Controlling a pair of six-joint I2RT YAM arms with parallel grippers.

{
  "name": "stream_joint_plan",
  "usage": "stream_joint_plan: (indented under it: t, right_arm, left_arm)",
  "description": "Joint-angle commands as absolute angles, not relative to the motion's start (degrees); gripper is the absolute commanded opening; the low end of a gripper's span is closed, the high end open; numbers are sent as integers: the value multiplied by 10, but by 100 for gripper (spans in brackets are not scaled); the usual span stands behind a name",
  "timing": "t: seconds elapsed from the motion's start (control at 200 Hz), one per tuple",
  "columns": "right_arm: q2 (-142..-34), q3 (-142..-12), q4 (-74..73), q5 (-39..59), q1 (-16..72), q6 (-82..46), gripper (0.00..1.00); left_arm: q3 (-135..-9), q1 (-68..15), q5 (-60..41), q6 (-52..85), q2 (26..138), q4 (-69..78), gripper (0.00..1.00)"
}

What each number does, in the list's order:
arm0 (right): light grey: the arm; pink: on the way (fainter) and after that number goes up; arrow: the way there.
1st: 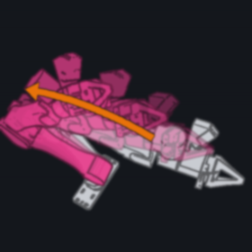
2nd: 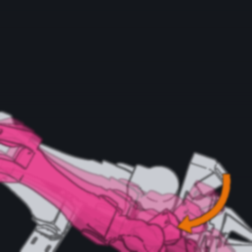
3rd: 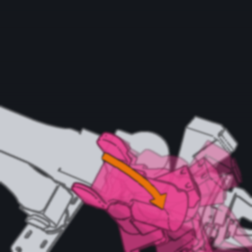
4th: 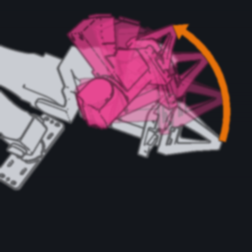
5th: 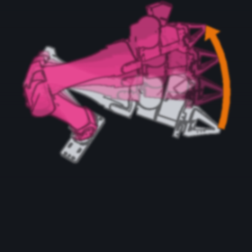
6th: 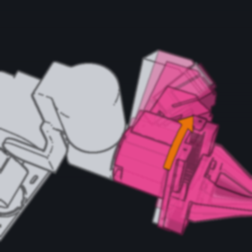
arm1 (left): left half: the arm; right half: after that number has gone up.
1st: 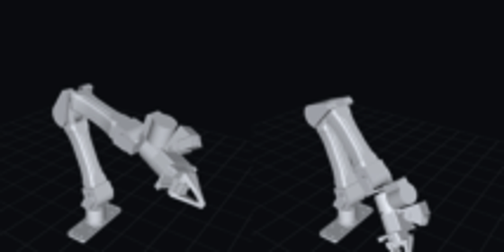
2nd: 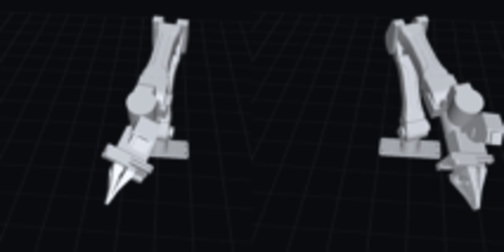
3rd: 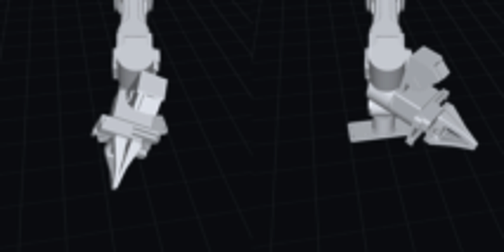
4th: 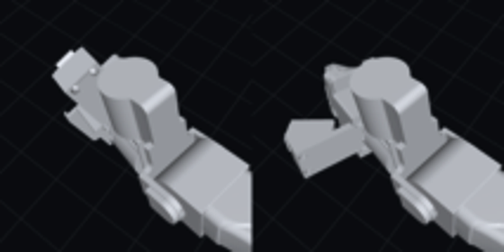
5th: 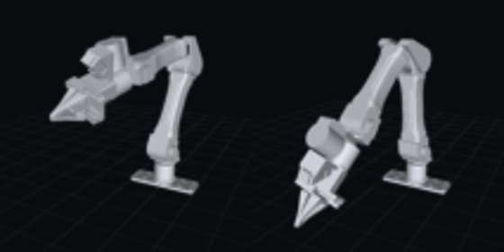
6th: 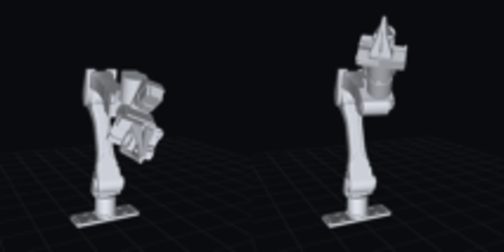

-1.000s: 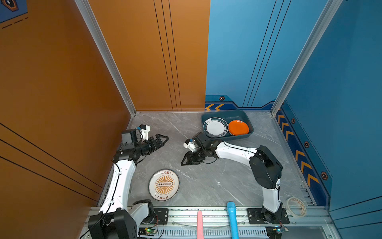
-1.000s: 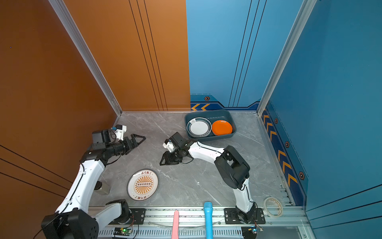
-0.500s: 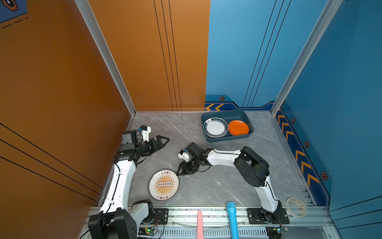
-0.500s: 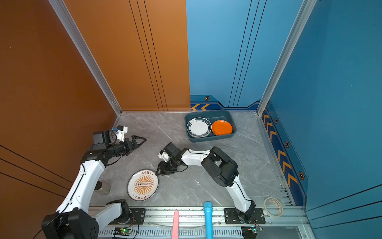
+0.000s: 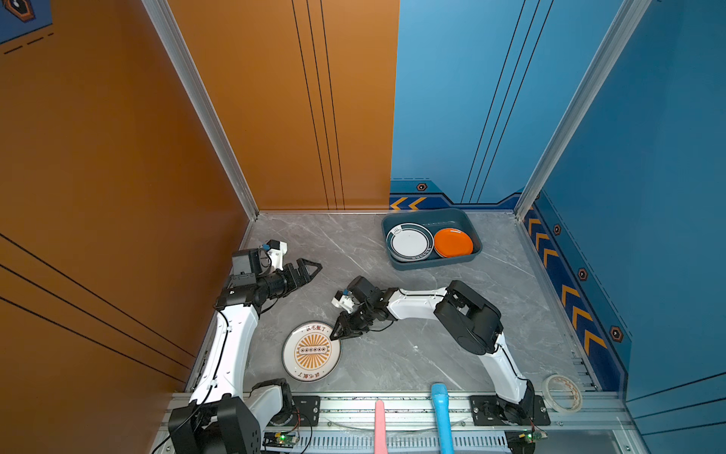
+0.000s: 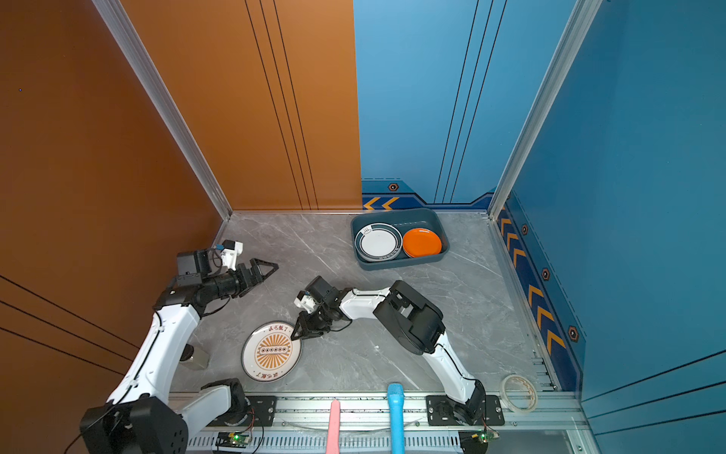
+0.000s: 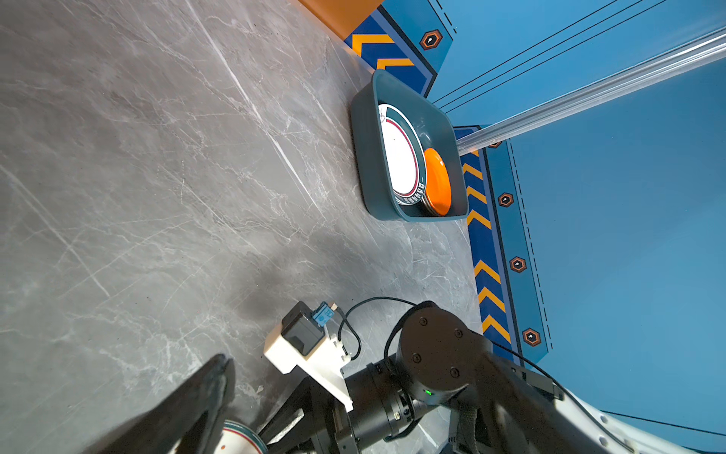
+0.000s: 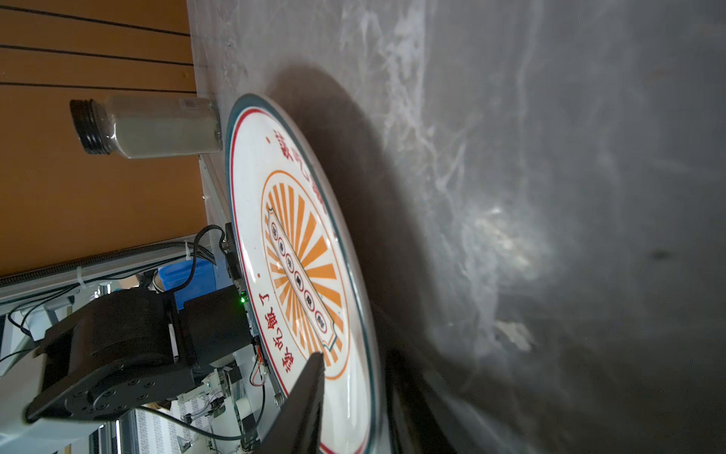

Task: Place the plates into the plastic bin on the countertop
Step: 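Move the right gripper out of the bin to the white sunburst plate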

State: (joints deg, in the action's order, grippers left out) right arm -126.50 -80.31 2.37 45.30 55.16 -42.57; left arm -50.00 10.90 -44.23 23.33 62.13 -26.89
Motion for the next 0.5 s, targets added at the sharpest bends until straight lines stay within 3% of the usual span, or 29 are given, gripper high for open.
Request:
stream_joint_plan:
  t: [0.0,0.33,0.495]
  right_arm:
    - [-1296,-801,35,443,559,-434,23]
    - [-1287,-789,22,443,556,-441,0]
    - [-1256,-764,25,441,538,-433,0]
  left_arm:
    - [-492,114,-458,219,611,-278,98]
    - [-495,116,-464,218,613,-279,98]
    - [-495,116,-463,217,614,-282,98]
